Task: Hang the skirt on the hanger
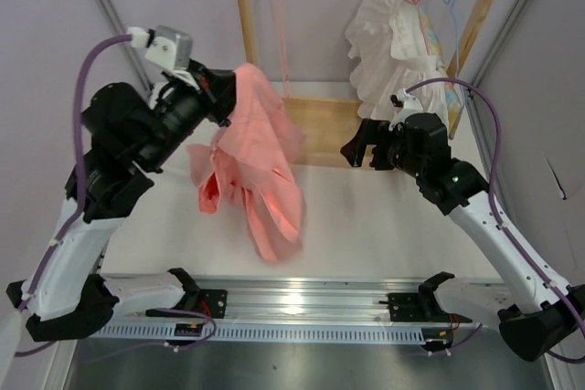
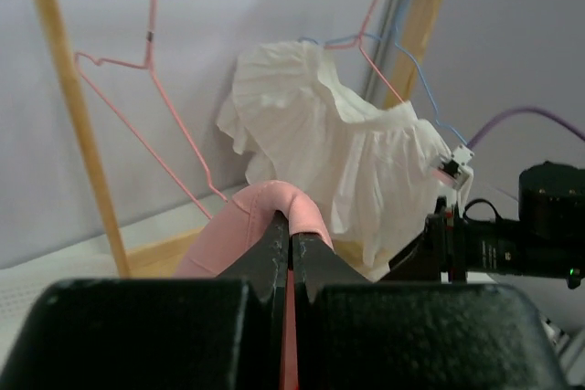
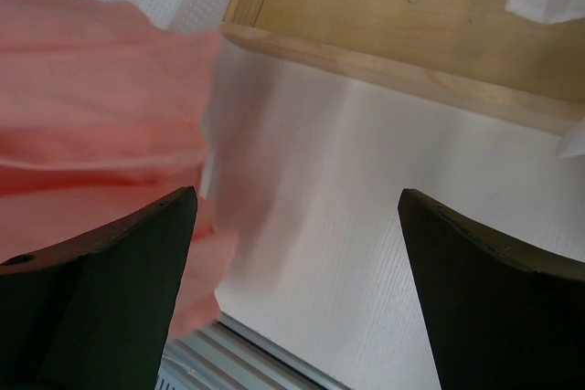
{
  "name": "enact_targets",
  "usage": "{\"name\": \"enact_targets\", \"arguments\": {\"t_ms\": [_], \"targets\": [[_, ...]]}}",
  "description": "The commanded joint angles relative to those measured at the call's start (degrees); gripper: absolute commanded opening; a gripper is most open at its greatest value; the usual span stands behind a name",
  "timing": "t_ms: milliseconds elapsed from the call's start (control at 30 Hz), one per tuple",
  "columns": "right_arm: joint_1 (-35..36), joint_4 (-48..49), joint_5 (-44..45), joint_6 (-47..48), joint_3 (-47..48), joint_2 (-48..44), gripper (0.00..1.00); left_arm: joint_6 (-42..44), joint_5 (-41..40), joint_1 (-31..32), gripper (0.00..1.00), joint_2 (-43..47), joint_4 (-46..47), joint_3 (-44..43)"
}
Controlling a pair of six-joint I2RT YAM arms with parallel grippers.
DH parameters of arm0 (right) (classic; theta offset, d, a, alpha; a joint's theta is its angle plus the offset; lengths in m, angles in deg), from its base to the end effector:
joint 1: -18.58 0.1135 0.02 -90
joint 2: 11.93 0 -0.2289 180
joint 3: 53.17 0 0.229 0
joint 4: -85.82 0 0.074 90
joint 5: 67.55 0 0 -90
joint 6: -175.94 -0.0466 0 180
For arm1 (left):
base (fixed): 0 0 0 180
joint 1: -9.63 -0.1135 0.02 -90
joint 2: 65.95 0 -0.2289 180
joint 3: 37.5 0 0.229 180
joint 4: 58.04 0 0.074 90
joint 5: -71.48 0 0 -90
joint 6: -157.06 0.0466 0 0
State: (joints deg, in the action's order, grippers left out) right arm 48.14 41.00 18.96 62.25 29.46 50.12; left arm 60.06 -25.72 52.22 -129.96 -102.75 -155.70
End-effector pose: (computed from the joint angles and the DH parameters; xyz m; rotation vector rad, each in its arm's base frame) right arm 0.2047 0.1194 0.3467 -0.1455 2.0490 0.6509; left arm 0.1308 -0.1123 0.5248 0.3364 1.3961 -0.6274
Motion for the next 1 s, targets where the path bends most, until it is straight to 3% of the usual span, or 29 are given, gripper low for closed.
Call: {"name": "enact_targets", "arguments": {"t_ms": [0, 133, 333, 467, 567, 633, 667, 733, 867, 967], "targets": [[0.4, -0.4, 1.3, 0.7, 2.7, -1.9, 0.99, -0.6, 0.4, 2.8, 0.0, -2.8, 3.9, 1.9], [0.4, -1.7, 2.7, 0.9, 2.3, -2.6, 0.99, -4.6, -2.6, 3.4, 0.0, -7.8, 7.2, 10.1], [0.4, -4.7, 5.0, 1.1, 3.4, -2.0, 0.99, -10.7, -5.1, 3.6, 0.0, -17.8, 8.2, 11.6], [1.0, -4.3, 4.1, 0.7, 0.6, -2.1, 0.98, -11.6, -0.5, 4.0, 0.0, -22.2, 10.6, 17.1], [3.0, -3.9, 5.3, 0.1, -2.7, -2.1, 0.97, -11.4, 8.1, 4.1, 0.0, -27.1, 9.7, 18.5], [3.7, -3.4, 6.4, -0.9, -5.6, -2.5, 0.96, -11.5, 9.9, 5.2, 0.09, -28.4, 10.4, 21.4], [3.7, -2.7, 6.6, -1.3, -6.6, -2.8, 0.96, -11.6, 10.7, 5.7, 0.26, -27.8, 12.9, 22.7], [3.8, -2.3, 7.1, -2.2, -8.8, -2.9, 0.95, -13.5, 10.5, 5.5, 0.48, -24.8, 15.4, 28.4], [5.3, -0.6, 6.8, -2.7, -10.0, -0.5, 0.94, -14.8, 3.7, 3.8, 0.58, -21.5, 14.1, 30.2], [8.6, 0.4, 9.4, -2.9, -9.1, 3.2, 0.93, -15.1, -4.9, 3.3, 0.59, -19.3, 9.9, 30.1]]}}
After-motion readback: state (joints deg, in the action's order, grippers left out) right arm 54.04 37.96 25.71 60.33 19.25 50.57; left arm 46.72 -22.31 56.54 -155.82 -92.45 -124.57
